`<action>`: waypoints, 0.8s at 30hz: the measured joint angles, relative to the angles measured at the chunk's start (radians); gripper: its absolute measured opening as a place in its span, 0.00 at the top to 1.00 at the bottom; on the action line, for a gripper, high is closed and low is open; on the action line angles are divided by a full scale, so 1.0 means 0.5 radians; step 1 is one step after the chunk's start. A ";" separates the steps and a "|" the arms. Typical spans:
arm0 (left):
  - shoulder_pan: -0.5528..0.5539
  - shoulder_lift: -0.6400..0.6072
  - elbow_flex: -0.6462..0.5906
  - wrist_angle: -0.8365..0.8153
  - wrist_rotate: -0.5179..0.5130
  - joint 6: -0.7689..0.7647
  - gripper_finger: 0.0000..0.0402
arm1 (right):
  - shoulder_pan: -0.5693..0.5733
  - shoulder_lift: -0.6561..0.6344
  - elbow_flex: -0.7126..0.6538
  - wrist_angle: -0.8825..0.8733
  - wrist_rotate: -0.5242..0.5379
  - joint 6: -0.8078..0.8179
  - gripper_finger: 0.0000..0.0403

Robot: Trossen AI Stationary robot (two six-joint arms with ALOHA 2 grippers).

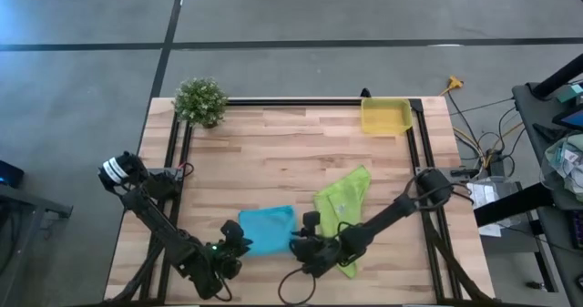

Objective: Roll microfiber towels into tight, uniform cylinder then place into a basket
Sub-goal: Roll the blue microfiber towel

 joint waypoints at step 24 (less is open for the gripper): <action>-0.156 0.216 -0.076 -0.015 0.234 -0.531 0.73 | -0.001 0.066 0.001 -0.007 -0.105 -0.005 0.86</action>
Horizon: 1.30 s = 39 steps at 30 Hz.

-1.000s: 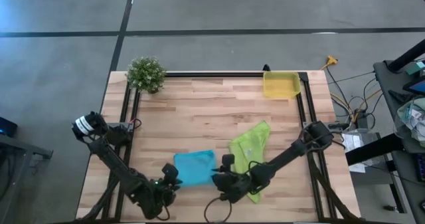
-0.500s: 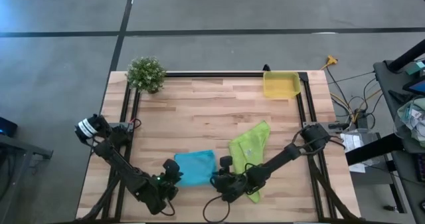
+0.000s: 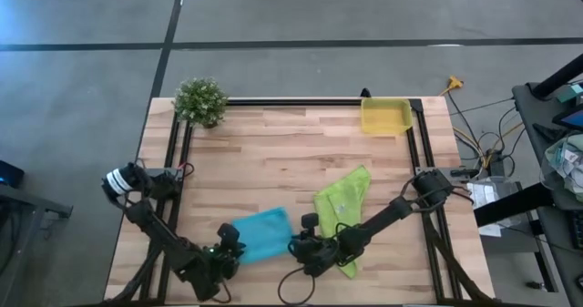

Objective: Roll microfiber towels into tight, uniform cylinder then place into a basket
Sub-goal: Roll the blue microfiber towel

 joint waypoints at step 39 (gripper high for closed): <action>-0.194 0.087 0.184 -0.034 -0.115 0.791 0.73 | 0.052 -0.094 0.049 -0.022 0.015 0.000 0.84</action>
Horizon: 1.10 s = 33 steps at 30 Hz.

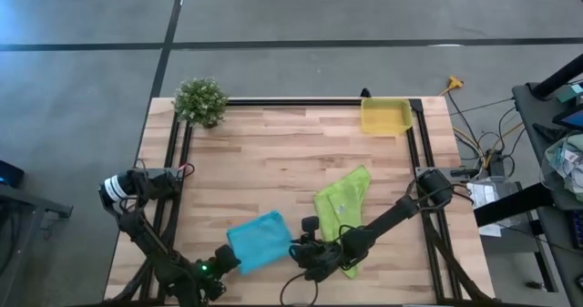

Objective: Roll microfiber towels into tight, uniform cylinder then place into a basket
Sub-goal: Roll the blue microfiber towel

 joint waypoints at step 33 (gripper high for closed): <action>0.015 0.005 -0.108 0.536 -0.052 -0.254 0.74 | 0.125 -0.001 -0.003 -0.107 -0.016 -0.054 0.75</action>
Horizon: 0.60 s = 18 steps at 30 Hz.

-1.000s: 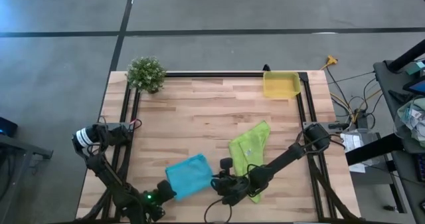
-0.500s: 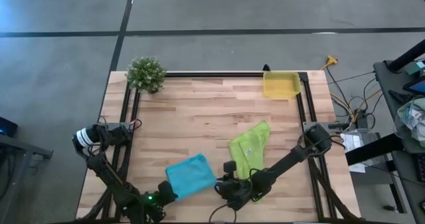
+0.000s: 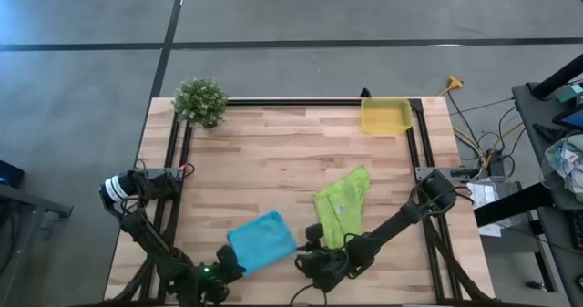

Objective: Roll microfiber towels into tight, uniform cylinder then place into a basket
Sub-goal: Roll the blue microfiber towel

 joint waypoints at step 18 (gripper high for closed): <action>-0.001 0.001 -0.046 0.060 -0.068 -0.940 1.00 | -0.009 0.079 0.003 0.188 -0.036 -0.141 0.75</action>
